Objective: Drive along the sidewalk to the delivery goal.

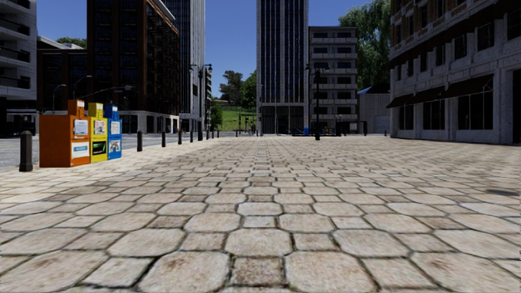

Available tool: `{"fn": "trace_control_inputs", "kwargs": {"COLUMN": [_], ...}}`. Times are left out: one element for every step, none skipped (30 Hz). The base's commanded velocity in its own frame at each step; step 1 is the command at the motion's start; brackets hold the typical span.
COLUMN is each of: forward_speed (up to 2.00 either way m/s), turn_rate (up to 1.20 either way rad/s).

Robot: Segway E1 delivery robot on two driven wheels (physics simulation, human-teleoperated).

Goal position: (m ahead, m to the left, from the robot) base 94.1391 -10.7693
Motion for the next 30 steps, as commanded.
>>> {"fn": "trace_control_inputs", "kwargs": {"forward_speed": [2.0, 2.0, 2.0, 2.0, 2.0, 2.0, 2.0, 2.0, 2.0, 2.0, 2.0, 2.0, 2.0, 2.0, 2.0, 2.0, 2.0, 2.0, 2.0, 2.0, 2.0, 2.0, 2.0, 2.0, 2.0, 2.0, 2.0, 2.0, 2.0, 2.0], "turn_rate": [-0.02, -0.15, -0.21, -0.23, -0.23, -0.23, -0.23, -0.23, -0.23, -0.23, -0.23, -0.23, -0.19, -0.12, 0.0, 0.0, 0.0, 0.0, 0.0, 0.0, 0.0, 0.0, 0.0, 0.0, 0.0, 0.0, 0.0, 0.0, 0.0, 0.0]}}
